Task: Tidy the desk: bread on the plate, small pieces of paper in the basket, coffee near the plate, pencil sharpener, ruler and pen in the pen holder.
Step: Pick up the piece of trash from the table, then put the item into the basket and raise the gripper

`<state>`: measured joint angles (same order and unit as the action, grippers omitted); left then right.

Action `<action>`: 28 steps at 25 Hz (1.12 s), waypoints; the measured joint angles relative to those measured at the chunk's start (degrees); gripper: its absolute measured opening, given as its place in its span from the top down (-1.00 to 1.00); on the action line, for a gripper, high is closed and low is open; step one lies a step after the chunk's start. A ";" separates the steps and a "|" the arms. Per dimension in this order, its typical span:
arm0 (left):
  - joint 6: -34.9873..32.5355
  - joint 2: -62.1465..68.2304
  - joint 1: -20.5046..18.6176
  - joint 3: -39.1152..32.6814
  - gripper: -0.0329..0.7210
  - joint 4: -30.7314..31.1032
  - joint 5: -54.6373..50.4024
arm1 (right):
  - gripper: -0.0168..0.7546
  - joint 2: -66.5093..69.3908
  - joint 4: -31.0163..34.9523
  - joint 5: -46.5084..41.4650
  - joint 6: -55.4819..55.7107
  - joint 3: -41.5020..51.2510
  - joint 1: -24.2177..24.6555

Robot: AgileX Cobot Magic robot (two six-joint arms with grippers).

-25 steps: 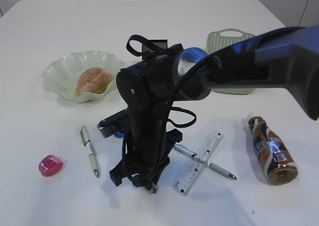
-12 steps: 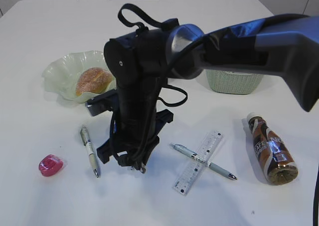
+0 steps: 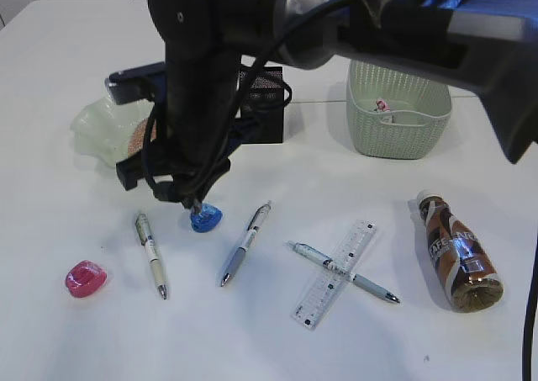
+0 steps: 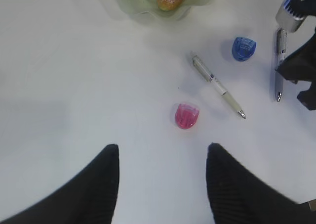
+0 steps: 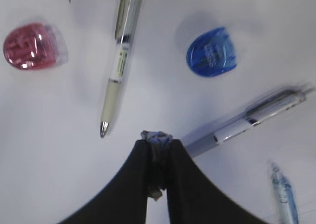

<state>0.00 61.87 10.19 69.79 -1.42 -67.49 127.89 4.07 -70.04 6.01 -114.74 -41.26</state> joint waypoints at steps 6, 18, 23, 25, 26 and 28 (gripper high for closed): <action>0.00 0.00 0.00 0.00 -0.13 -0.92 0.00 | 0.73 0.00 -3.27 -0.20 2.59 -7.67 1.06; 0.00 0.00 0.00 0.00 -0.13 -1.54 -0.40 | 0.73 0.00 -5.22 -1.41 4.32 -17.52 12.09; 0.00 0.00 0.00 0.00 -0.13 -1.54 -0.65 | 0.73 0.00 -7.52 -1.63 4.49 -19.47 17.27; 0.00 0.00 0.00 0.00 -0.13 -1.54 -0.75 | 0.73 0.00 -7.86 -1.63 4.58 -19.55 17.71; 0.00 0.00 0.00 0.00 -0.13 -1.54 -0.75 | 0.73 0.00 -9.12 -1.63 4.72 -19.55 19.72; 0.00 0.00 0.00 0.00 -0.13 -1.54 -0.75 | 0.73 0.00 -9.85 -1.63 4.88 -19.55 21.65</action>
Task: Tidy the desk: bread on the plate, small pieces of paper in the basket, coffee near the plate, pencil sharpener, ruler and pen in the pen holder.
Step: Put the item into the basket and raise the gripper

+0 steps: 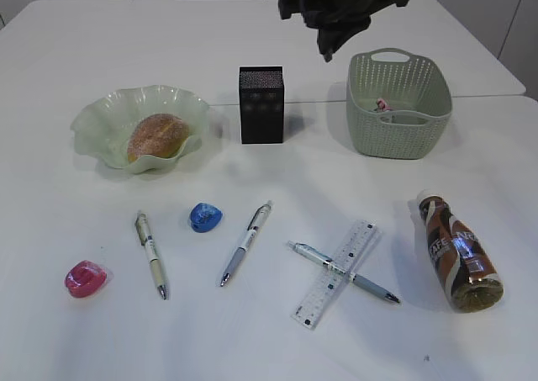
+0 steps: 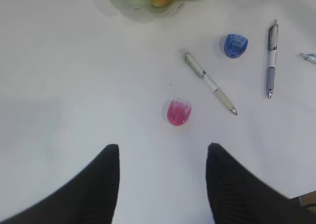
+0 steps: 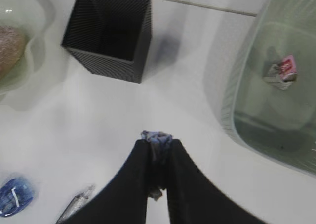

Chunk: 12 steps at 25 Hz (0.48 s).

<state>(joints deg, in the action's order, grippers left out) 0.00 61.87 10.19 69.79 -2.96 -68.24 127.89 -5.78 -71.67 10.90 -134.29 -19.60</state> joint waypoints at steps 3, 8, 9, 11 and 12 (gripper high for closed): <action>0.00 0.00 0.00 0.00 -0.11 0.00 0.00 | 0.74 0.00 -0.63 0.00 -0.02 0.00 2.59; 0.00 0.00 0.00 0.00 -0.10 0.00 -0.11 | 0.74 0.00 -1.27 0.00 -0.02 0.00 6.95; 0.00 0.00 0.00 0.00 -0.10 0.00 -0.11 | 0.74 0.00 -1.27 0.00 -0.02 0.00 7.56; 0.00 0.00 0.00 0.00 -0.10 0.00 -0.11 | 0.74 0.00 -1.40 0.00 -0.02 0.00 8.93; 0.00 0.00 0.00 0.00 -0.10 -0.10 -0.11 | 0.74 0.00 -1.48 0.00 -0.02 0.00 9.07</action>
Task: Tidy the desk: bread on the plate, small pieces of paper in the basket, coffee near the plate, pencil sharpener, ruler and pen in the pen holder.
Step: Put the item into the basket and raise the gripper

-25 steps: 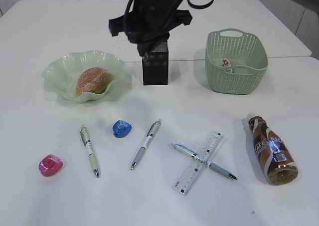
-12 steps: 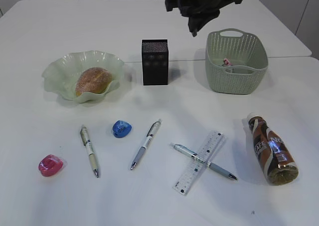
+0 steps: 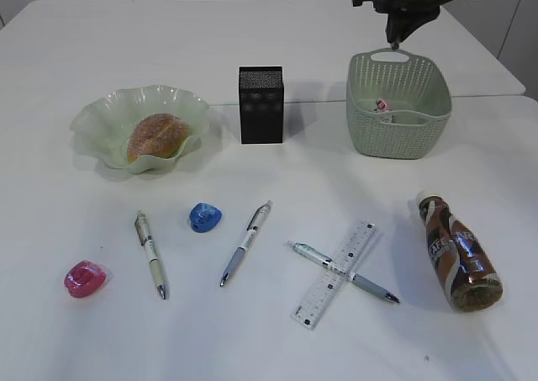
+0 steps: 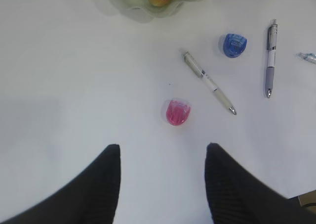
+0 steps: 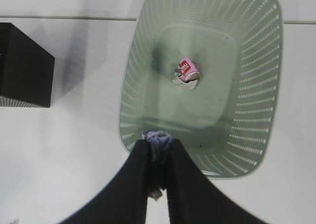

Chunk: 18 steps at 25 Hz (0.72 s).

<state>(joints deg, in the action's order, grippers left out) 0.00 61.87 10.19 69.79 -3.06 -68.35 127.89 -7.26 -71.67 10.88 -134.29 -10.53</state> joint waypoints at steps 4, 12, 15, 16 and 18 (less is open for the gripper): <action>0.00 0.00 0.00 0.00 -0.10 0.03 0.00 | 0.74 0.00 -0.06 0.00 0.00 0.00 0.49; 0.00 0.00 0.00 0.00 -0.10 0.03 0.00 | 0.74 0.00 -0.41 0.00 0.13 0.00 0.49; 0.00 0.00 0.00 0.00 -0.10 0.03 0.00 | 0.74 0.00 -1.15 0.34 0.13 0.00 0.49; 0.00 0.00 0.00 0.00 -0.10 0.03 0.00 | 0.74 0.14 -1.40 1.08 0.13 -0.03 0.60; 0.00 0.00 0.00 0.00 -0.10 -0.04 0.00 | 0.74 0.72 -1.64 1.70 0.13 -0.13 0.98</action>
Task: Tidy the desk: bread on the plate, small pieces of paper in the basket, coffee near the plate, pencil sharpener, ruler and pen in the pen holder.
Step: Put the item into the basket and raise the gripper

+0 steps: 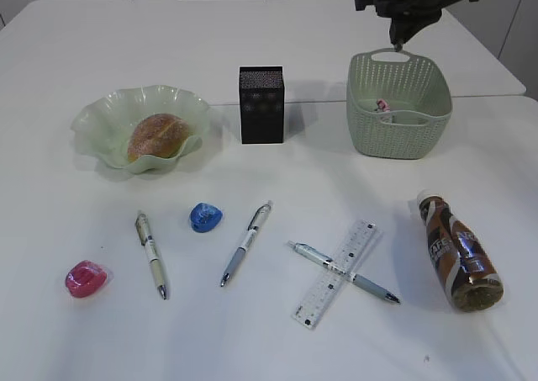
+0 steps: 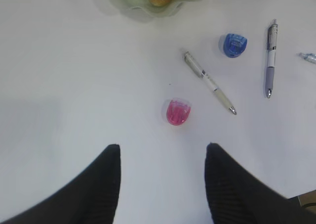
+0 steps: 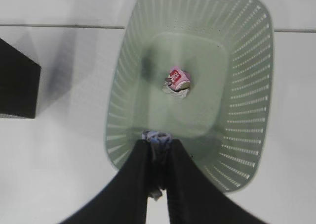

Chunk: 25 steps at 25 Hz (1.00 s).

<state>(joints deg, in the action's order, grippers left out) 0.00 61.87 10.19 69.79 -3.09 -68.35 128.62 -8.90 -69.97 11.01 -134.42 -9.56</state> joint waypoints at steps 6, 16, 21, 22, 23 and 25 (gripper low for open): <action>0.00 0.00 0.00 0.00 -0.09 0.00 -0.11 | 0.74 4.17 -0.35 1.30 0.08 0.00 1.78; 0.00 0.00 0.00 0.00 -0.09 -0.07 -0.23 | 0.74 9.33 -0.62 7.27 0.96 0.00 4.33; 0.00 0.00 0.00 0.00 -0.09 -0.14 -0.32 | 0.74 9.66 -0.62 8.02 1.18 0.00 4.94; 0.00 0.00 0.00 0.00 -0.09 -0.14 -0.32 | 0.74 9.66 -0.62 8.26 1.30 0.00 4.94; 0.00 0.00 0.00 0.00 -0.09 -0.14 -0.32 | 0.74 9.66 -0.62 8.39 1.30 0.00 4.94; 0.00 0.00 0.00 0.00 -0.09 -0.21 -0.32 | 0.71 9.66 -0.51 8.66 1.30 0.00 4.94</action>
<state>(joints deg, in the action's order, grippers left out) 0.00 61.87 10.19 69.79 -3.31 -68.67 138.28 -9.42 -61.31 12.31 -134.42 -4.62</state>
